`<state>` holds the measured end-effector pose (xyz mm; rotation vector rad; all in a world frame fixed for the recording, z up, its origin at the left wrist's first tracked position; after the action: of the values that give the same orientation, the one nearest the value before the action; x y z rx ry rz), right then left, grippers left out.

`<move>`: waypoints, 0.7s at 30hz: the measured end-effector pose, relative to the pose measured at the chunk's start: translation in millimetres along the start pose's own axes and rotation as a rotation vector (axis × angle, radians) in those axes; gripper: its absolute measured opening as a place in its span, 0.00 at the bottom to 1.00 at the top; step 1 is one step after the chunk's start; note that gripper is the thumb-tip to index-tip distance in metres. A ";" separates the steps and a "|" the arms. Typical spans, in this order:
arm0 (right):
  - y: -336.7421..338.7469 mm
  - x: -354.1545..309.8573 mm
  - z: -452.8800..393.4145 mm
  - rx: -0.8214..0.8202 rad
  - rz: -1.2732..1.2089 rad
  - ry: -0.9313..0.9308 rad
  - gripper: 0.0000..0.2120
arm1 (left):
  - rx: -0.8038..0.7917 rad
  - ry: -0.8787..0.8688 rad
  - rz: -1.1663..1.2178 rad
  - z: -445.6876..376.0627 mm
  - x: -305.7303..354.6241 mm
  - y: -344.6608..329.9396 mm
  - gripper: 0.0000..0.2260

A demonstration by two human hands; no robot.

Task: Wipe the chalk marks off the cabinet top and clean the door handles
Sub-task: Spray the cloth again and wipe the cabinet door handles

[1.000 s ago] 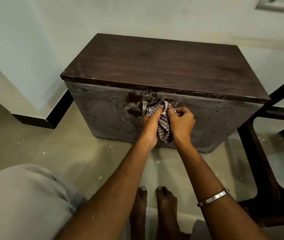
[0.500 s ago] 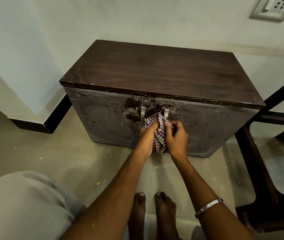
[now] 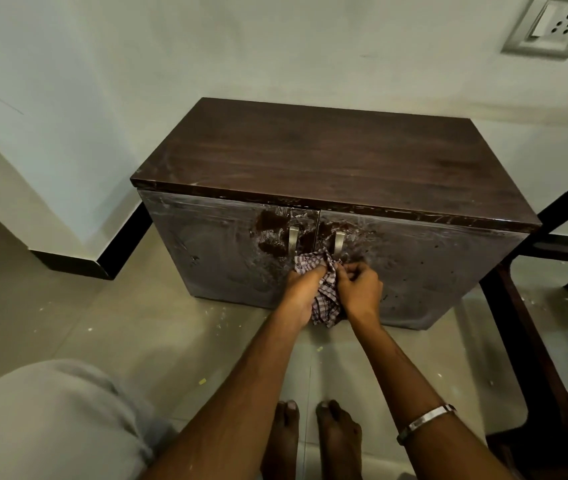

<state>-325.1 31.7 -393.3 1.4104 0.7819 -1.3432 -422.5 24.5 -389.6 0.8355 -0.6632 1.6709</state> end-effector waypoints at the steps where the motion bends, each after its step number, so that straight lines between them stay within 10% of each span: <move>1: -0.8 -1.1 1.7 -0.001 -0.003 -0.014 0.09 | 0.003 -0.005 -0.015 -0.5 -0.9 1.6 0.19; 11: -16.8 -19.4 52.1 0.033 -0.253 0.175 0.05 | -0.125 -0.240 0.118 17.4 -6.1 34.4 0.21; 21: -47.4 -63.8 37.0 0.013 -0.180 0.279 0.10 | 0.119 -0.264 0.303 13.1 28.0 50.9 0.13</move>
<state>-392.4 22.2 -337.9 1.5887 1.1080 -1.3023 -473.6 17.9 -359.7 1.0963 -0.9145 1.9028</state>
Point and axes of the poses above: each hand's wrist, its own z-axis away from the middle knuckle, its own y-axis out of the back of the hand, x = y × z, the point moved 1 cm from there along -z, towards the middle knuckle, and after that the axes turned 13 degrees about -z, right-handed, at the moved point
